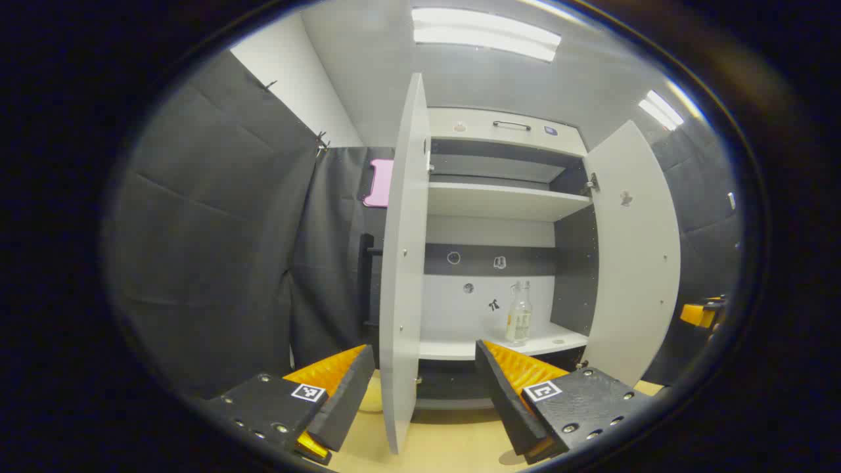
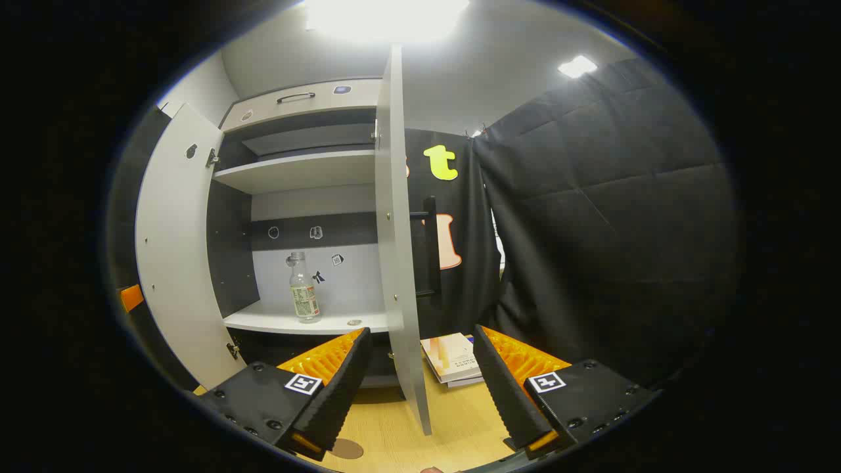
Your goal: Grasp the bottle in the cabinet with the left hand and place it on the coaster, then close the right door with the right hand and the left door with the left hand.
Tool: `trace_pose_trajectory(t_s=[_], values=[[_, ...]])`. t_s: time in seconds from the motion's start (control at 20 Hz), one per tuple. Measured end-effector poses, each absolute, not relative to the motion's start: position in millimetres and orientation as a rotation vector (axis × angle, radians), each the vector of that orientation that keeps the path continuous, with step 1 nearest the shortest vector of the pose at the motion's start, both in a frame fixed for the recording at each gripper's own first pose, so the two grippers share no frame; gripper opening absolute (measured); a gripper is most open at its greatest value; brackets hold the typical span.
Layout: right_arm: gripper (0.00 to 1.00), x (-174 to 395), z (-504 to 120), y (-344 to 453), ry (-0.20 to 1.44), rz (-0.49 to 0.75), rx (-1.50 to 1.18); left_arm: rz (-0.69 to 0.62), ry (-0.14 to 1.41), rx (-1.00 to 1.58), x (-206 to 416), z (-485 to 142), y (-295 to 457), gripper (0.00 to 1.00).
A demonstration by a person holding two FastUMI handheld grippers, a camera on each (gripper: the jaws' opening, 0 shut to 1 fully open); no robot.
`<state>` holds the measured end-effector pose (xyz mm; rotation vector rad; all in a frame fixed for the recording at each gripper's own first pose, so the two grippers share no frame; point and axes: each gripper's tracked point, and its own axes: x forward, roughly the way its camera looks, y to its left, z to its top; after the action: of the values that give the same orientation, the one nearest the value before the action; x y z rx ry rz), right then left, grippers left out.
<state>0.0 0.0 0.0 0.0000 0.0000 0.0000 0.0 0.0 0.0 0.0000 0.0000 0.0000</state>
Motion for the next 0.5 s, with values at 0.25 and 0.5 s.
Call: trace_pose_trajectory(t_s=[0.25,0.5], values=[[0.98,7.1,1.6,6.0,0.005,0.000,0.001,-0.023,0.000,0.024,4.3,-3.1,-3.9,0.97],[0.98,4.4,1.2,2.7,0.001,-0.026,-0.008,-0.058,0.005,0.046,10.1,-7.3,-12.5,0.97]])
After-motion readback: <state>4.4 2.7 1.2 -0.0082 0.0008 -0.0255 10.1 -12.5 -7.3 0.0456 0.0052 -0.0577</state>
